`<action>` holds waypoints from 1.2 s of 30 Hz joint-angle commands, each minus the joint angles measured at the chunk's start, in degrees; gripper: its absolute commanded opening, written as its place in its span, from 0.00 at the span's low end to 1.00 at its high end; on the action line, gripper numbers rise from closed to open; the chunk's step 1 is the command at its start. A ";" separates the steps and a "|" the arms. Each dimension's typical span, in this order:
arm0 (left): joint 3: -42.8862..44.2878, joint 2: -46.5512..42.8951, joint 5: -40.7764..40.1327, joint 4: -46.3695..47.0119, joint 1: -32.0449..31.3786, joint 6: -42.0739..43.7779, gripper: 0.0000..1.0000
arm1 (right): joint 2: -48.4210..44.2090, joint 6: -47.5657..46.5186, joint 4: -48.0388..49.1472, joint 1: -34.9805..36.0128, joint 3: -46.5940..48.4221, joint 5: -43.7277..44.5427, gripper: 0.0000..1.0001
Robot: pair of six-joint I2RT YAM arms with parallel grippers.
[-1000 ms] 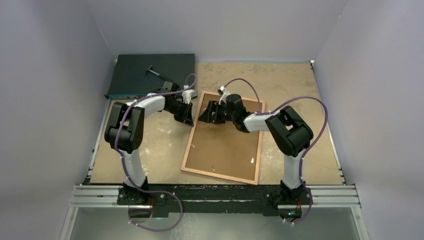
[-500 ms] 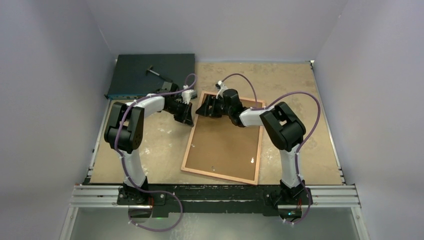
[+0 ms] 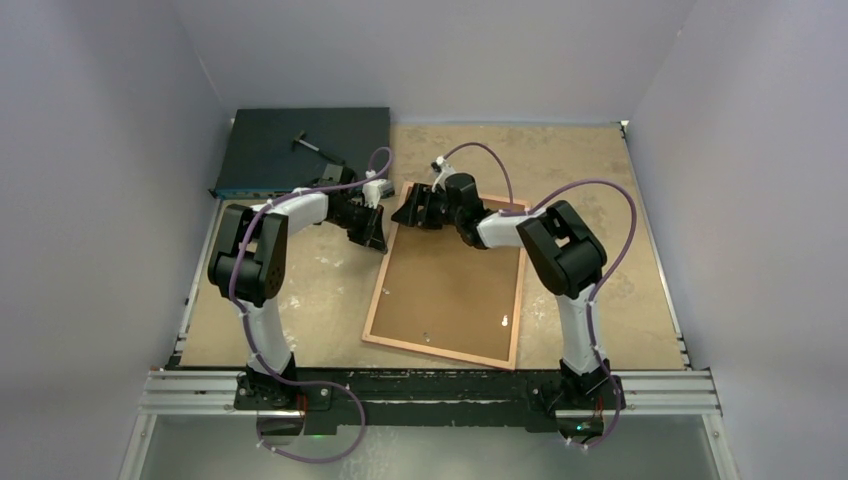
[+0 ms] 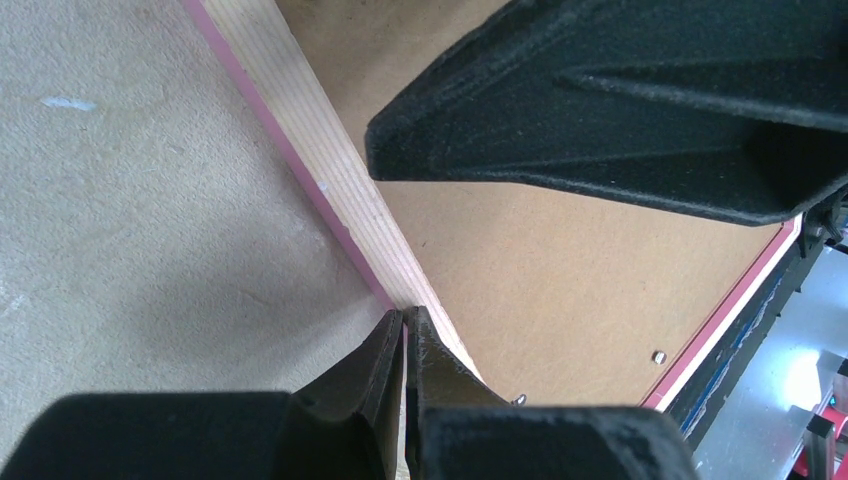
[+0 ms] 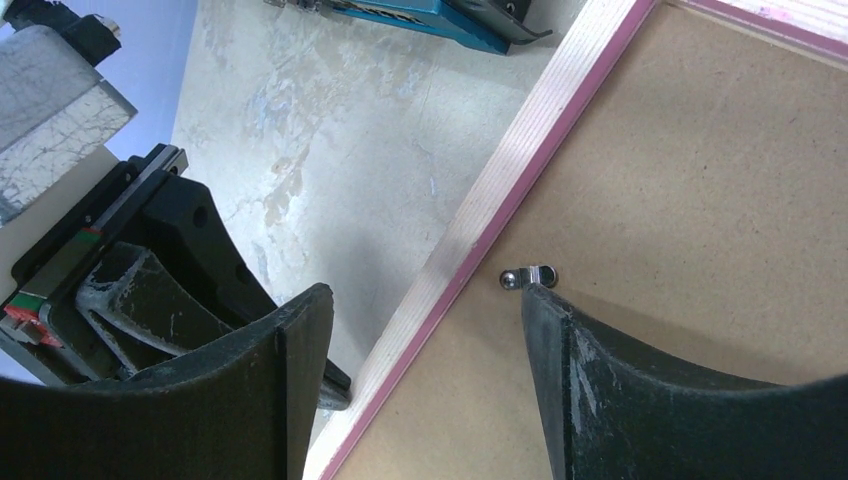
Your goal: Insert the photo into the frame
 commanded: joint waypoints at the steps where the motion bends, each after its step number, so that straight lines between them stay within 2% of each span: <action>1: -1.82 0.44 0.87 0.28 -0.99 1.45 0.00 | 1.62 -0.33 -0.65 -0.26 1.95 0.67 0.72; 36: -1.90 0.50 1.39 0.12 -1.08 1.76 0.00 | 7.03 -0.57 2.95 -0.26 6.28 -9.94 0.60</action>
